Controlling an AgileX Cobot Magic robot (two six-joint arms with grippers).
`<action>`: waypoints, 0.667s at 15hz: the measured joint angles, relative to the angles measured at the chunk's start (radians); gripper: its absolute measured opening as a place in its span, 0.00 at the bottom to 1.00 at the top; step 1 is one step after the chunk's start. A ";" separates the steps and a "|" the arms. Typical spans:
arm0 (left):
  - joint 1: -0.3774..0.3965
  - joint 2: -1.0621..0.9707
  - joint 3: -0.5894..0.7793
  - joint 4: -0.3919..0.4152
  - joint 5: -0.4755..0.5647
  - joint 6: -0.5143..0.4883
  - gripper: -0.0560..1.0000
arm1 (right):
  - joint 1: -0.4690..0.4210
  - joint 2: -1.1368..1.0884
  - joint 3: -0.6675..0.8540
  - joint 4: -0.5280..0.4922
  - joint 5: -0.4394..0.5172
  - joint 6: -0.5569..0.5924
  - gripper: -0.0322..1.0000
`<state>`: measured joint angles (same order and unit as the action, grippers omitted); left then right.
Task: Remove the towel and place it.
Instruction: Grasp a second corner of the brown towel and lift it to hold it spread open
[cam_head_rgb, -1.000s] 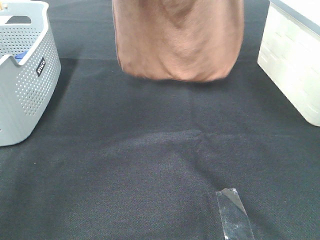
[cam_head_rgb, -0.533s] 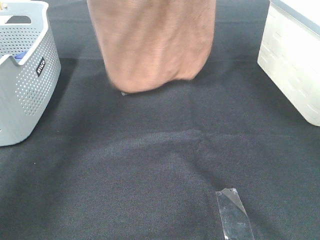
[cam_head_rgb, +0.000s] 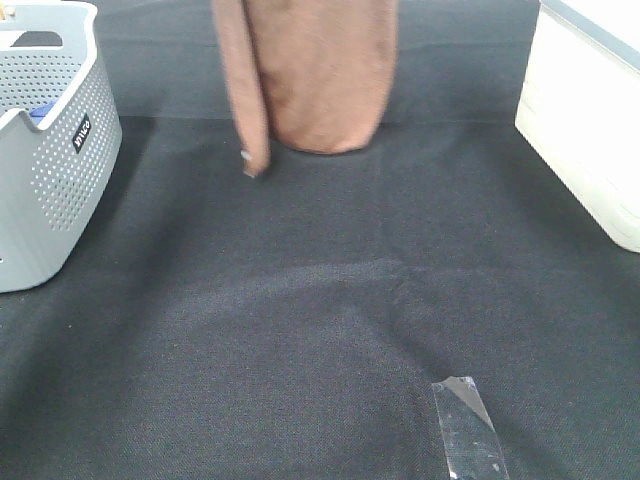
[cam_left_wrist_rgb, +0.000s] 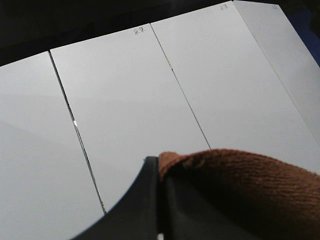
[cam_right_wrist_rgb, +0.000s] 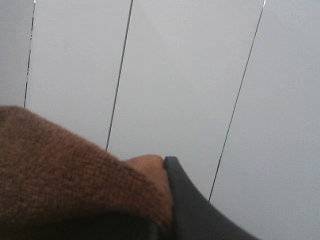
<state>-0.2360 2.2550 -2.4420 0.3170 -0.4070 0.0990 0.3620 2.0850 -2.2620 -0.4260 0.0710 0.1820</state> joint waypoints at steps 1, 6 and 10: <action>0.004 0.042 -0.074 -0.001 0.016 0.000 0.05 | -0.014 0.010 -0.004 0.000 -0.036 0.000 0.04; 0.022 0.157 -0.253 0.020 0.138 -0.029 0.05 | -0.026 0.057 -0.008 -0.017 -0.096 0.000 0.04; 0.022 0.159 -0.254 0.054 0.201 -0.062 0.05 | -0.026 0.068 -0.008 -0.017 -0.071 0.000 0.04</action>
<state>-0.2140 2.4140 -2.6960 0.3710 -0.2060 0.0370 0.3360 2.1530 -2.2700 -0.4430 0.0000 0.1820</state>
